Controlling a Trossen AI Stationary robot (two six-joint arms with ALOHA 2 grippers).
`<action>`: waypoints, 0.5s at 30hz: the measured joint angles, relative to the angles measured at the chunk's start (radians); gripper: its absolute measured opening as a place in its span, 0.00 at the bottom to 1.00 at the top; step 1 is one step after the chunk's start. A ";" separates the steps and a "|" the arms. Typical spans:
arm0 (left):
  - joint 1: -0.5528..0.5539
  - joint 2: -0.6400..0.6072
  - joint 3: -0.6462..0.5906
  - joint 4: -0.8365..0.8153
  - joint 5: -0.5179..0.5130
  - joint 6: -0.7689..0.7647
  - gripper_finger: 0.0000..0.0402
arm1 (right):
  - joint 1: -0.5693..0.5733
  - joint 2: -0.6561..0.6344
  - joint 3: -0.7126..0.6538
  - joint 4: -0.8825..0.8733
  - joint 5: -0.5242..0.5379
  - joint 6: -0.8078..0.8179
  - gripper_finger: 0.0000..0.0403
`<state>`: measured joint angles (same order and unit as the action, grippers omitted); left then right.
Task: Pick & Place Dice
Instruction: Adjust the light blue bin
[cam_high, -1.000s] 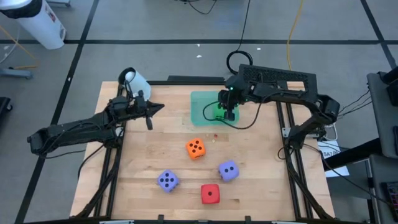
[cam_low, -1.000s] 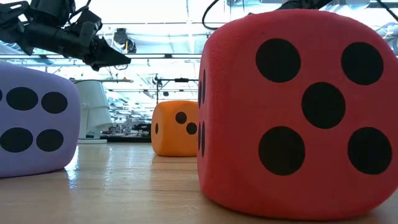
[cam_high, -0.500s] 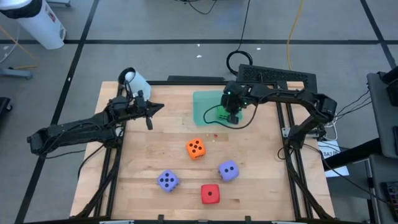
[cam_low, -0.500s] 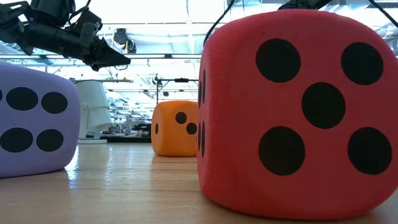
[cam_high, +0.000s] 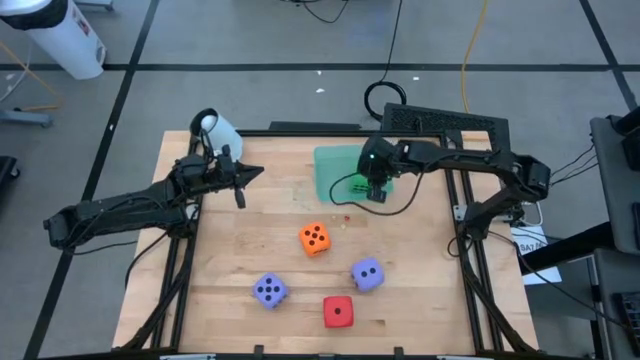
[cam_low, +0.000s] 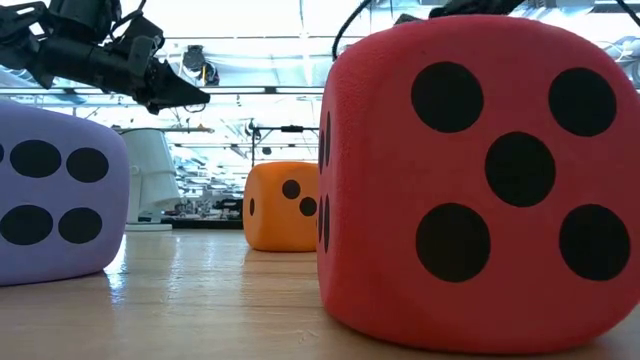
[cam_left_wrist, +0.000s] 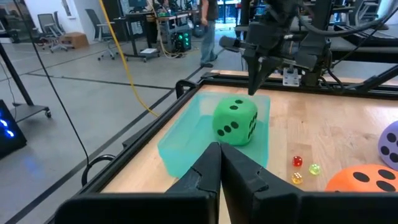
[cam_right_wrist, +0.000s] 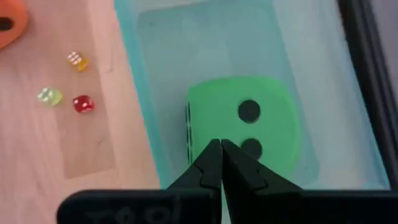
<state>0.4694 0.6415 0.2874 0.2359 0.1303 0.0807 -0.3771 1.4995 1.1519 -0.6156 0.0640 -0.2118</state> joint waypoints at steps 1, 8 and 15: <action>0.000 0.000 0.000 0.000 0.000 -0.002 0.04 | 0.006 -0.009 0.000 -0.009 0.036 0.020 0.00; 0.000 0.000 0.000 -0.013 0.001 -0.008 0.01 | -0.016 -0.094 0.001 -0.241 0.239 0.295 0.00; 0.000 0.000 0.000 -0.017 0.001 -0.008 0.05 | -0.079 -0.068 -0.036 -0.362 0.166 0.435 0.00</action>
<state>0.4698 0.6414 0.2874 0.2188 0.1310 0.0731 -0.4564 1.4319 1.1157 -0.9772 0.2297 0.2234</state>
